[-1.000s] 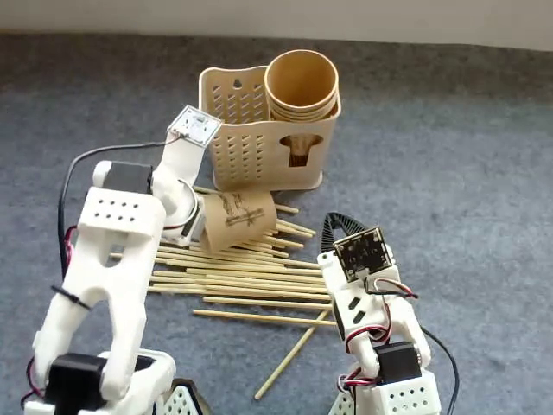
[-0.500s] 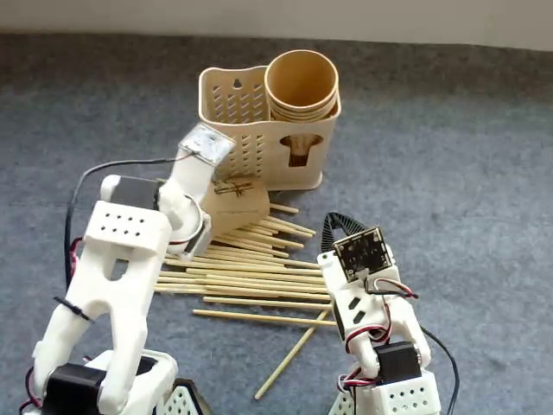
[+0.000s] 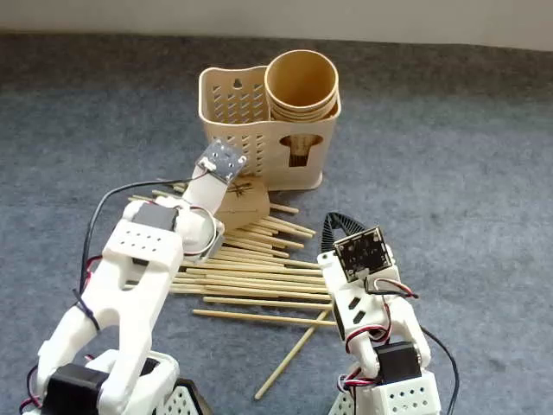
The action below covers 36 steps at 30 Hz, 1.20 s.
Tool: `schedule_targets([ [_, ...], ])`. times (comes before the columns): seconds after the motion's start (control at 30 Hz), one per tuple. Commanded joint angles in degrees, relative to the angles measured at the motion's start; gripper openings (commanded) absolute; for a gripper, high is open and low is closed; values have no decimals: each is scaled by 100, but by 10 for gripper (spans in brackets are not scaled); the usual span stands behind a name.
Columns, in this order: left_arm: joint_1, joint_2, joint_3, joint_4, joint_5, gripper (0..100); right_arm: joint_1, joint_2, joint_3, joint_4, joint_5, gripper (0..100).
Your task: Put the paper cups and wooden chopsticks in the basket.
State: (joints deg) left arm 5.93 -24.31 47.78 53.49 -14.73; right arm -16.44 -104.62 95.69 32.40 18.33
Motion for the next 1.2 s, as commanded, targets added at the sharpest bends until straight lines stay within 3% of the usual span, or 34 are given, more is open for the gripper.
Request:
schedule_targets([
  [0.0,242,-207,163,-413,-9,158,22,-66,567,40,70,9],
  [0.2,778,-215,171,-422,0,158,22,-66,567,40,70,9],
  [0.4,840,-215,171,-440,9,150,22,-66,567,40,70,9],
  [0.57,840,-215,75,-440,0,5,22,-66,567,40,70,9],
  [0.83,796,-303,-22,-396,-26,5,22,-66,567,40,70,9],
  [1.07,681,-1499,-497,1029,-44,5,22,-66,567,40,70,9],
  [1.17,681,-2000,-681,1705,-484,5,22,-66,567,40,70,9],
])
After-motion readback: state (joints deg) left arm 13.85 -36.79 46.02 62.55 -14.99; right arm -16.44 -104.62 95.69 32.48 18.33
